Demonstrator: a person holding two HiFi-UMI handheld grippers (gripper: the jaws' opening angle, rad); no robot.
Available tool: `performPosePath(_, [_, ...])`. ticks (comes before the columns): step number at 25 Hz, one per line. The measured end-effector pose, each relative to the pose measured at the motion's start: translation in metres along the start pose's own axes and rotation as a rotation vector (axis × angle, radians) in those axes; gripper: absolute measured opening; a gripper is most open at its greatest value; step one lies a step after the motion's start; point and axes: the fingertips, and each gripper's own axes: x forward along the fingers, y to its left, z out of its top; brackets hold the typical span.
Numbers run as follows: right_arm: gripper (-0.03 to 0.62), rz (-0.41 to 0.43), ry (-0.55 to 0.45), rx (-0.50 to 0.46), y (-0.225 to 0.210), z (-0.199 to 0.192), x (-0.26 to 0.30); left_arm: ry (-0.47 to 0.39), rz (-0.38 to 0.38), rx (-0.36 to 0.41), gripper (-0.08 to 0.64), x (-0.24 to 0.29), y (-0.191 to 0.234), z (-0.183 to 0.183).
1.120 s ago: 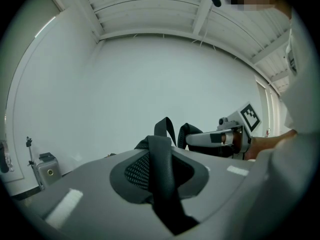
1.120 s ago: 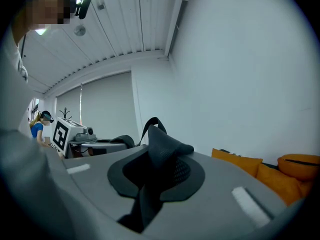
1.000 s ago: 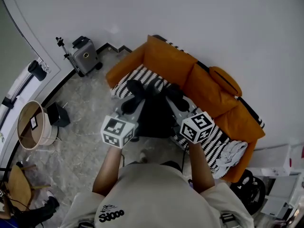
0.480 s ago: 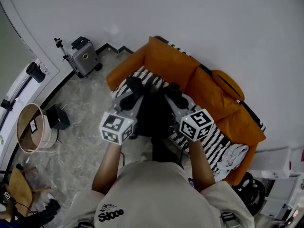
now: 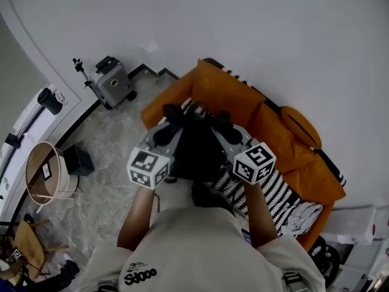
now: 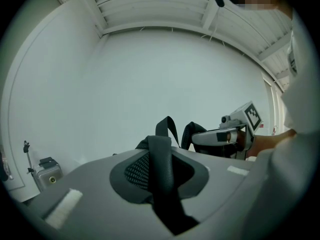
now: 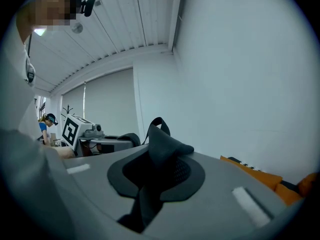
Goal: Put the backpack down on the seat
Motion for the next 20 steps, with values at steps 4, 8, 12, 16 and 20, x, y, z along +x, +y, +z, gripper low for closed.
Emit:
performPosePath(4, [0.043, 0.011, 0.021, 0.007, -0.027, 0.001, 0.025, 0.024, 0.012, -0.011, 0.064, 0.030, 0.024, -0.003])
performPosePath(8, [0.043, 0.023, 0.045, 0.032, -0.058, -0.001, 0.054, 0.056, 0.021, -0.023, 0.064, 0.062, 0.051, -0.008])
performPosePath(12, [0.043, 0.035, 0.067, 0.065, -0.095, -0.004, 0.079, 0.089, 0.028, -0.046, 0.065, 0.100, 0.074, -0.016])
performPosePath(16, [0.043, 0.048, 0.100, 0.096, -0.129, -0.014, 0.105, 0.130, 0.032, -0.075, 0.066, 0.136, 0.098, -0.030])
performPosePath(20, [0.043, 0.064, 0.144, 0.119, -0.158, -0.029, 0.127, 0.170, 0.037, -0.117, 0.066, 0.166, 0.119, -0.047])
